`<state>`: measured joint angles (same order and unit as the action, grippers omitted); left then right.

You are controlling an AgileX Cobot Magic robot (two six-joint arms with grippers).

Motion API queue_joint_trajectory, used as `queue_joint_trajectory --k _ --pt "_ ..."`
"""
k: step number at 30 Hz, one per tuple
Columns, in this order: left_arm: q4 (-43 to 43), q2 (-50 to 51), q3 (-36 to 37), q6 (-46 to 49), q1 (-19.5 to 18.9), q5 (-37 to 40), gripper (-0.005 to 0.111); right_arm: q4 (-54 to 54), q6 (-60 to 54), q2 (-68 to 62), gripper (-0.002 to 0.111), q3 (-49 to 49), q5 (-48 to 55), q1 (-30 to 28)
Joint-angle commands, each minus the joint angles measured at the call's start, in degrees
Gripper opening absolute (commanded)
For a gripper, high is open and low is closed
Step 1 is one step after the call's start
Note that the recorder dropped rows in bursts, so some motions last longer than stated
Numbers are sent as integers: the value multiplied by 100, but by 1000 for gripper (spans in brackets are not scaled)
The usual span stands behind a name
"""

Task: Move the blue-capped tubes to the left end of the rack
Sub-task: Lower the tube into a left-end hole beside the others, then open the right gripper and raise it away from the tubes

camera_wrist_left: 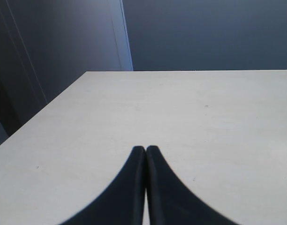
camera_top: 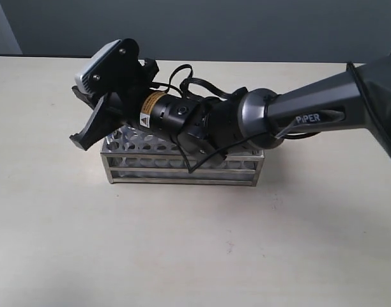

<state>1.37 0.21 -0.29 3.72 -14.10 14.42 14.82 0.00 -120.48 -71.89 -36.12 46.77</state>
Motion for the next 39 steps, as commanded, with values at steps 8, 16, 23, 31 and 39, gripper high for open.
queue_joint_trajectory --k 8,16,23,31,39 --pt "4 -21 29 -21 -6 -67 0 -397 0 -34 -1 -35 271 -103" --pt "4 -21 29 -21 -6 -67 0 -397 96 -242 -1 -35 305 -103" --pt "4 -21 29 -21 -6 -67 0 -397 320 -307 -1 -35 294 -103" --pt "4 -21 29 -21 -6 -67 0 -211 350 -307 9 -35 439 -103" --pt "4 -21 29 -21 -6 -67 0 -156 350 -295 40 -35 487 -103"
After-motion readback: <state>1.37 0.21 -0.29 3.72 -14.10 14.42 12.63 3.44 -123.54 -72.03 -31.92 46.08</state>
